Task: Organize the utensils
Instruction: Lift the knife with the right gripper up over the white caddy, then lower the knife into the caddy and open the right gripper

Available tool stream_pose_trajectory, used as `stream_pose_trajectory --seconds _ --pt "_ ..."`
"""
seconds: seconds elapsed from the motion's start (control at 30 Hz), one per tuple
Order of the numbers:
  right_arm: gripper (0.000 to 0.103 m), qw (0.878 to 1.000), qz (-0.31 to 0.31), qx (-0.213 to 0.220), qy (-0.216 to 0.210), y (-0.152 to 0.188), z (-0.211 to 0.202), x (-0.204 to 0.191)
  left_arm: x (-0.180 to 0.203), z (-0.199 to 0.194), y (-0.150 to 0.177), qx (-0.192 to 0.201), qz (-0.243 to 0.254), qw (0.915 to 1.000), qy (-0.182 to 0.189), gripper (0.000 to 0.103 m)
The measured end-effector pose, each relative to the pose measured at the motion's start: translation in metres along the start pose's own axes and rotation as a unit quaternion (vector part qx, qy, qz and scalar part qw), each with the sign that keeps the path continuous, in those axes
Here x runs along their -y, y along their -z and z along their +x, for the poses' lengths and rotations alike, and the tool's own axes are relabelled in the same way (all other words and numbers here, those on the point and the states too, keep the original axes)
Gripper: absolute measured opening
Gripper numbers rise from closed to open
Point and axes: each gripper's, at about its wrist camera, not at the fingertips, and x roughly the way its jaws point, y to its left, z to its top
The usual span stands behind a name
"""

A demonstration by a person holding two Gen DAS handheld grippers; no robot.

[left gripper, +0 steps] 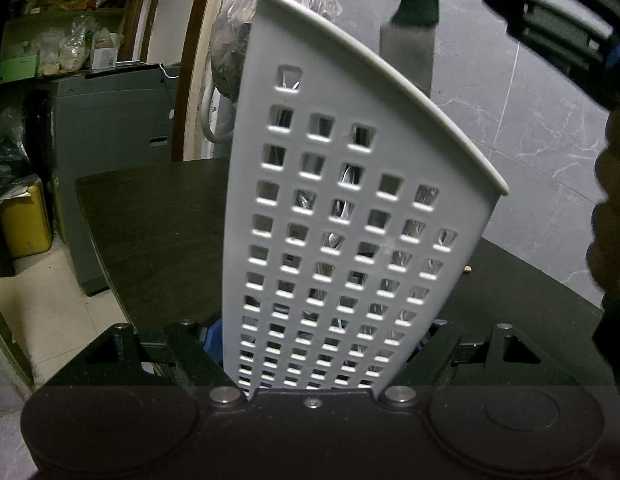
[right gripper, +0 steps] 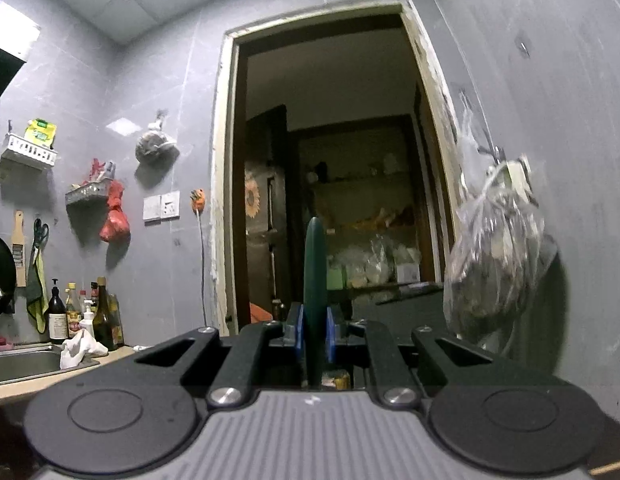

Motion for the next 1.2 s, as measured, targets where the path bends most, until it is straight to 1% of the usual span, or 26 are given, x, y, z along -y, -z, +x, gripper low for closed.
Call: stream_pose_trajectory --seconds 0.2,0.4,0.9,1.0,1.07,1.13,1.2 --pt "0.013 1.0 0.006 -0.026 0.002 0.02 0.001 0.004 0.0 0.0 0.0 0.0 -0.001 1.0 0.0 0.081" --pt "0.013 0.999 -0.008 -0.044 0.001 0.033 -0.005 0.0 0.0 0.0 0.0 0.0 -0.001 1.0 -0.001 0.081" --pt "0.015 0.997 -0.006 -0.078 0.012 0.048 -0.013 -0.001 0.0 0.0 0.0 0.001 -0.001 1.0 0.0 0.081" --pt "0.018 0.996 -0.008 -0.083 0.014 0.049 -0.014 -0.002 0.0 0.0 0.0 0.001 -0.001 1.0 0.0 0.081" --pt "0.023 0.996 -0.01 -0.087 0.015 0.05 -0.014 -0.002 0.0 0.0 0.0 0.001 -0.001 1.0 0.0 0.081" --pt "0.037 0.996 -0.014 -0.089 0.015 0.051 -0.016 -0.003 0.0 0.0 0.0 0.001 -0.001 1.0 0.0 0.081" --pt "0.045 0.996 -0.018 -0.09 0.013 0.052 -0.018 -0.005 0.0 0.0 0.0 0.001 -0.001 1.0 0.0 0.081"
